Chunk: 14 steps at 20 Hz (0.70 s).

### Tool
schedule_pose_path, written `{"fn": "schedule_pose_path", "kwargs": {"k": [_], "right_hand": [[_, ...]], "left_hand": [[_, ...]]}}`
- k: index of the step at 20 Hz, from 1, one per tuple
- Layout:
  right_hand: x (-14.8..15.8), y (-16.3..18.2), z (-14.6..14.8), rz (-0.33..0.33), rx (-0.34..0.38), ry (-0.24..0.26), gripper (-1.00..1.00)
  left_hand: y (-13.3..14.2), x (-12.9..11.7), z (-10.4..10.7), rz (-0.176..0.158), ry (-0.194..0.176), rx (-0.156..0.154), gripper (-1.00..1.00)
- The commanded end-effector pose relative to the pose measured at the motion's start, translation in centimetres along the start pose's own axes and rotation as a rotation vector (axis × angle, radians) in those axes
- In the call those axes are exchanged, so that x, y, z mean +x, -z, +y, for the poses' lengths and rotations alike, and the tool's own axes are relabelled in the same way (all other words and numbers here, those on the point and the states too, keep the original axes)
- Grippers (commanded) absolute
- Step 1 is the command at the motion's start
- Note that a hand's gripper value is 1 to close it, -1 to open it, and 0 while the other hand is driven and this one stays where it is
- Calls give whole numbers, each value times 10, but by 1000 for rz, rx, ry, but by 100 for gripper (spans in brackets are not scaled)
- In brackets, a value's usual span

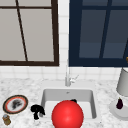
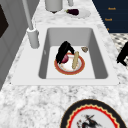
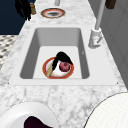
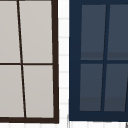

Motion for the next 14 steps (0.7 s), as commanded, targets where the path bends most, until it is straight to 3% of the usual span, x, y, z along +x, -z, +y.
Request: {"fn": "schedule_pose_path", "kwargs": {"k": [1,4,5,8,11,14], "right_hand": [[-14,6,0,-55,33,18,-100],[-9,18,9,-30,26,12,-100],[-8,22,11,-25,29,11,100],[-6,18,20,-6,-31,-42,100],[-4,21,22,-5,-86,-65,100],[-4,21,6,-6,-136,-62,100]], "left_hand": [[0,0,0,0,0,0,0],[0,0,0,0,0,0,0],[0,0,0,0,0,0,0],[0,0,0,0,0,0,0],[0,0,0,0,0,0,0],[0,0,0,0,0,0,0]]}}
